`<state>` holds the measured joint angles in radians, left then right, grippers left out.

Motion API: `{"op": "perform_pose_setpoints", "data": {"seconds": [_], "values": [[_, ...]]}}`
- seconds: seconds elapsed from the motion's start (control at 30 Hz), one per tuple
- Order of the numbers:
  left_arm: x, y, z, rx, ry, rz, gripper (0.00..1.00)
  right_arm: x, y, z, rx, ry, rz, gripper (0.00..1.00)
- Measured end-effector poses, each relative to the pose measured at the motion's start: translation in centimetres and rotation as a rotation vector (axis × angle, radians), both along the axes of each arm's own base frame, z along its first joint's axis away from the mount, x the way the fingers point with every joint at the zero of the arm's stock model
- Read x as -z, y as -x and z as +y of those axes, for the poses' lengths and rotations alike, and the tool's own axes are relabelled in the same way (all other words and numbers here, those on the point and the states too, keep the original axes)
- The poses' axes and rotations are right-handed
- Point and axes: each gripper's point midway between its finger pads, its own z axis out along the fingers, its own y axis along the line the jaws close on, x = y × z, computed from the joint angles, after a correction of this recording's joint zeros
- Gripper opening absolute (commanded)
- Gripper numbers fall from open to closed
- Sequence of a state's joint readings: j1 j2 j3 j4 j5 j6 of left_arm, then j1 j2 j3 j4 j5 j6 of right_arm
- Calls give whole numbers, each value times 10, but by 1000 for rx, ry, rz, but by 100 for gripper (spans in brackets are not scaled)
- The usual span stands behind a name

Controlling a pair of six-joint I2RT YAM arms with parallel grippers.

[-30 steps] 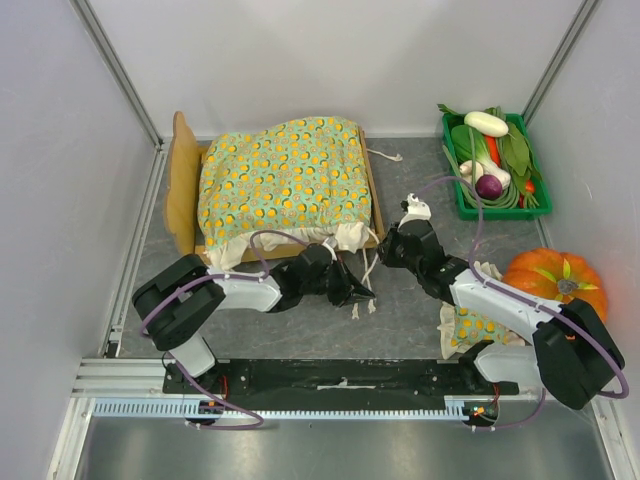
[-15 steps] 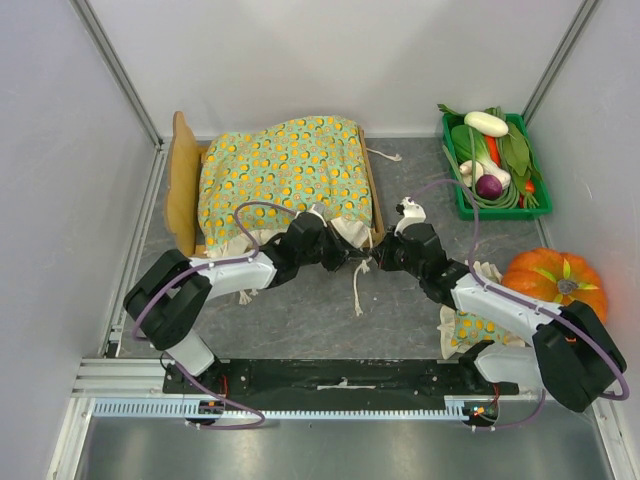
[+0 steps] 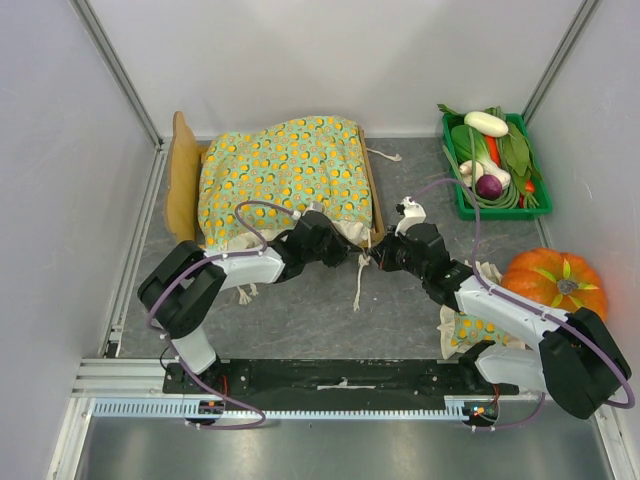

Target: Set up the pet bed

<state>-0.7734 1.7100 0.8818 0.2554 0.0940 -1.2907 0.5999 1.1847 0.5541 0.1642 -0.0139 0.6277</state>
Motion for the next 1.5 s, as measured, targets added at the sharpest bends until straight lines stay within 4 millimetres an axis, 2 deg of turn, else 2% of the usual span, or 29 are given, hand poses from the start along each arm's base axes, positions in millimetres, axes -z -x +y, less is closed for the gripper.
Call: {"op": "perform_pose_setpoints", "data": {"seconds": [0.13, 0.33, 0.8, 1.17, 1.5], "values": [[3, -7, 0, -27, -17, 0, 2, -1, 3, 3, -22, -9, 5, 0], [-7, -16, -6, -42, -1, -14, 2, -1, 6, 6, -44, -15, 8, 0], [-8, -20, -6, -76, 15, -6, 2, -3, 11, 10, -83, -25, 12, 0], [-8, -24, -15, -59, 33, -9, 2, -9, 0, 20, -98, -26, 15, 0], [-7, -19, -18, -24, 26, -20, 2, -5, -3, 18, -81, -7, 27, 3]]}}
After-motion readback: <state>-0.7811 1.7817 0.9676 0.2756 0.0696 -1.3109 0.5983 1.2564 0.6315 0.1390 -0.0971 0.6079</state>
